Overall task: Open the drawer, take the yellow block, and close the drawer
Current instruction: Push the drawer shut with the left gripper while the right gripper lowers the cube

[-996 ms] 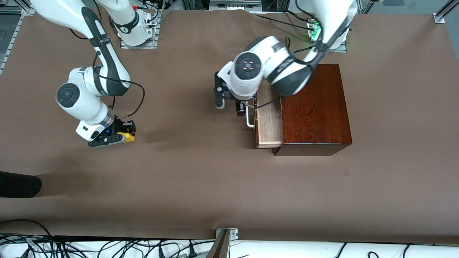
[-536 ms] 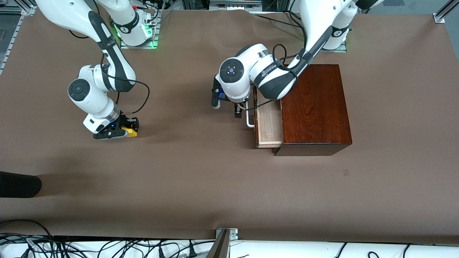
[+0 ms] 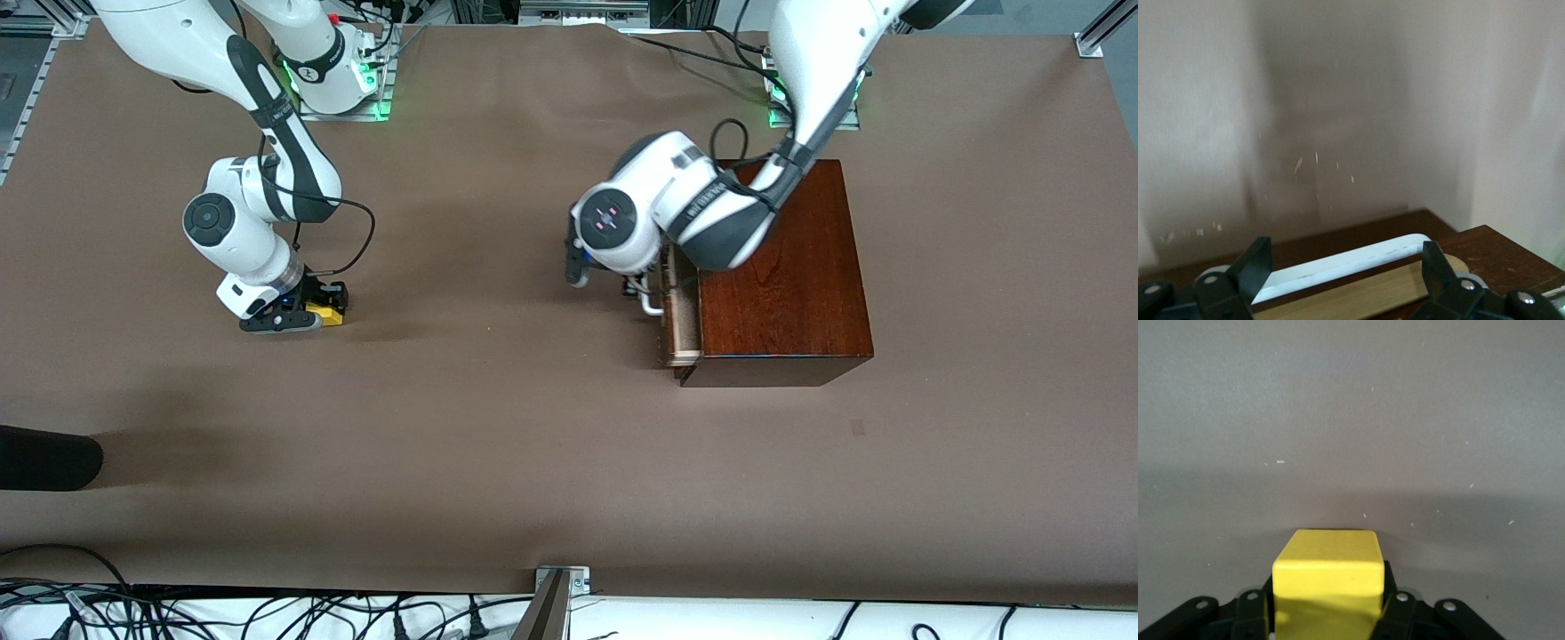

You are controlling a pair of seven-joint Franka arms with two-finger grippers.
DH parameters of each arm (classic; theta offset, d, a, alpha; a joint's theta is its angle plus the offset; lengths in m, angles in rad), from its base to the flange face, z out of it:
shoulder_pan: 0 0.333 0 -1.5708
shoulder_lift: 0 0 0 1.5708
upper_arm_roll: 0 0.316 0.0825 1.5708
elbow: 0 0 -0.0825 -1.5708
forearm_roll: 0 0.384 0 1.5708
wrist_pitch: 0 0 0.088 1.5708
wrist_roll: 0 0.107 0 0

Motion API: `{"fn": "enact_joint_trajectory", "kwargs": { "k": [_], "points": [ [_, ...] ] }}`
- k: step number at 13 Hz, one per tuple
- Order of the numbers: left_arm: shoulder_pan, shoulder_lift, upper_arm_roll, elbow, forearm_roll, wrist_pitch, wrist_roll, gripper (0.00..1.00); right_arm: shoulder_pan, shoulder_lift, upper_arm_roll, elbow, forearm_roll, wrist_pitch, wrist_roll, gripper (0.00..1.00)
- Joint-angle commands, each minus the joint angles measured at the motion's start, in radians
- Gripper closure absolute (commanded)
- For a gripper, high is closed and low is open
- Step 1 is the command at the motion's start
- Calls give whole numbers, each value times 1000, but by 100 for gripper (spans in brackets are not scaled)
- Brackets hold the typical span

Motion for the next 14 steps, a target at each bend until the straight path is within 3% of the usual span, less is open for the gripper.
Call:
{"fn": "enact_joint_trajectory", "kwargs": {
  "k": [1, 3, 4, 5, 6, 10, 12, 14],
  "points": [
    [32, -20, 7, -1, 23, -61, 32, 0, -12, -2, 12, -24, 17, 25, 1, 100],
    [32, -20, 8, -1, 25, -66, 32, 0, -12, 2, 10, -22, 17, 24, -10, 99],
    [32, -20, 8, -1, 31, -64, 33, 0, -12, 4, 12, -22, 16, 20, -11, 72],
    [29, -23, 5, 2, 58, -63, 33, 0, -12, 3, 10, -19, 16, 17, -16, 28],
    [24, -35, 1, 2, 71, -58, 30, 0, -12, -1, 10, -15, 11, 16, -42, 0],
    [32, -92, -2, 56, 56, -61, -40, 0, -23, -85, 9, 24, 14, -66, -102, 0],
    [47, -144, 5, 77, 56, -61, -94, 0, -26, -126, 9, 150, 14, -265, -102, 0],
    [105, -147, 4, 148, 68, -67, -97, 0, -29, -140, 9, 347, 17, -523, -90, 0]
  ]
}}
